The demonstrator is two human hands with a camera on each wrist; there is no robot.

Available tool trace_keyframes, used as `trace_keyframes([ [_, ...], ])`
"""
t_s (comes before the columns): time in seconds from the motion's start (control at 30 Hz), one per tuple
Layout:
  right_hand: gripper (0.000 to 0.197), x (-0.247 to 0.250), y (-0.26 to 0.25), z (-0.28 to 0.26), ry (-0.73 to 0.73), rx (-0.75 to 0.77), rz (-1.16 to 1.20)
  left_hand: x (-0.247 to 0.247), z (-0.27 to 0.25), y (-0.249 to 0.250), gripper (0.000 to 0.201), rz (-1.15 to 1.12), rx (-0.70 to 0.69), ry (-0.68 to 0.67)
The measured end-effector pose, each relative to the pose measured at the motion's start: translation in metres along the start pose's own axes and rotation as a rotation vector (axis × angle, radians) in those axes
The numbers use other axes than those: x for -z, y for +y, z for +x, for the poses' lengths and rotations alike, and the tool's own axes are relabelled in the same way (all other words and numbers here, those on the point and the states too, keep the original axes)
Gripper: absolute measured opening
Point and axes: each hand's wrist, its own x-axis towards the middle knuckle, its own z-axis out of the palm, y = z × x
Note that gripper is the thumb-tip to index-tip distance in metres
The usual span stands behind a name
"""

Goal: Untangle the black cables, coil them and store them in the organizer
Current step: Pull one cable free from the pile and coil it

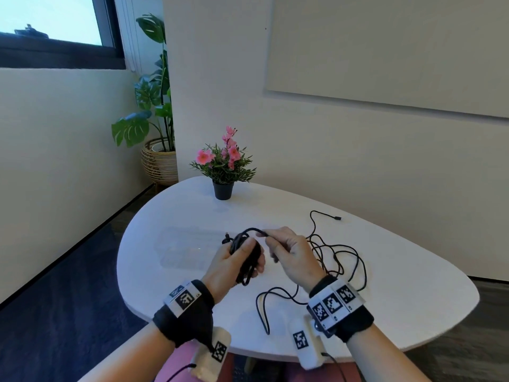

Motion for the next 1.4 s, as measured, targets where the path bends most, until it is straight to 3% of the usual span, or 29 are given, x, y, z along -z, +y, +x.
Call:
trace_keyframes([
  [0.13, 0.027, -0.016, 0.007, -0.006, 0.145, -0.022, -0.012, 0.003, 0.004, -0.008, 0.042, -0.072, 0.122, 0.236],
  [0.27, 0.022, -0.043, 0.003, -0.01, 0.231, -0.051, 0.147, 0.0, 0.007, -0.011, 0.041, -0.191, 0.105, 0.278],
  [0.37, 0.028, -0.056, 0.004, -0.007, 0.164, -0.092, 0.113, 0.005, 0.007, -0.007, 0.039, -0.238, 0.12, 0.312],
  [0.53, 0.036, -0.071, 0.0, -0.007, -0.019, -0.192, 0.135, 0.02, 0.006, -0.013, 0.048, -0.118, 0.18, 0.481],
  [0.57, 0.036, -0.075, 0.0, -0.007, -0.022, -0.217, 0.122, 0.023, 0.005, -0.015, 0.041, -0.079, 0.168, 0.497],
  [0.63, 0.036, -0.085, 0.0, -0.005, 0.03, -0.272, 0.073, 0.022, 0.001, -0.017, 0.029, -0.045, 0.127, 0.509],
  [0.77, 0.027, -0.092, 0.0, 0.002, 0.122, -0.34, -0.035, 0.013, -0.008, -0.024, 0.032, -0.043, 0.076, 0.507],
  [0.9, 0.023, -0.093, -0.001, 0.007, -0.012, -0.301, -0.167, 0.02, -0.007, -0.02, 0.04, -0.139, 0.118, 0.53],
  [1.03, 0.024, -0.101, -0.007, 0.008, -0.086, -0.397, 0.063, 0.024, -0.002, -0.013, 0.018, -0.298, 0.185, 0.511],
  [1.13, 0.033, -0.11, -0.002, 0.005, -0.136, -0.392, 0.063, 0.027, 0.0, -0.013, 0.022, -0.234, 0.161, 0.545],
  [1.27, 0.034, -0.116, 0.006, 0.007, -0.153, -0.338, 0.036, 0.036, -0.003, -0.011, 0.028, -0.132, 0.037, 0.422],
  [1.33, 0.03, -0.118, 0.008, 0.009, -0.137, -0.301, 0.007, 0.041, -0.001, -0.012, 0.029, -0.064, 0.032, 0.357],
  [1.4, 0.029, -0.119, 0.008, 0.013, -0.113, -0.249, -0.034, 0.048, 0.004, -0.014, 0.025, 0.034, 0.057, 0.374],
])
